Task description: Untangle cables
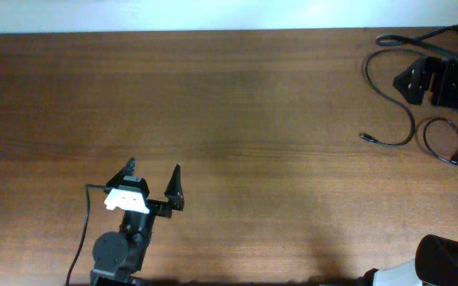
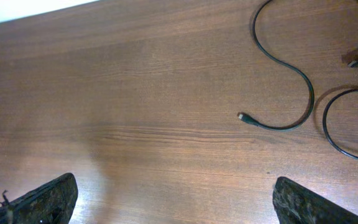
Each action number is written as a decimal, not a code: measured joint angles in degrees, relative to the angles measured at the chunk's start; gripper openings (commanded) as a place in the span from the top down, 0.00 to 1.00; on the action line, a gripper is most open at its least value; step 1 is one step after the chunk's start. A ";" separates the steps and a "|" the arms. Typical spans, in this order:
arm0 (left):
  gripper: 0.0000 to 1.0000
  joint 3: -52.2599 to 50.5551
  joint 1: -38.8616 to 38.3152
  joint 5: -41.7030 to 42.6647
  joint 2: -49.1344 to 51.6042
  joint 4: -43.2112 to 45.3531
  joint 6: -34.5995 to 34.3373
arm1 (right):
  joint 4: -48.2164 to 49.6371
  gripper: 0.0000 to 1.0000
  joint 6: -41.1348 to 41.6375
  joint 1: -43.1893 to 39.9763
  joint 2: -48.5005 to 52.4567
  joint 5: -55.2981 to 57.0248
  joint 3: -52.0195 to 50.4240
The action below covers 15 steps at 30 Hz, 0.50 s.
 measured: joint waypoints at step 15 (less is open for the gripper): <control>0.01 -6.80 1.36 0.17 -12.94 -11.63 15.47 | -0.02 0.01 0.00 0.00 0.00 0.02 -0.04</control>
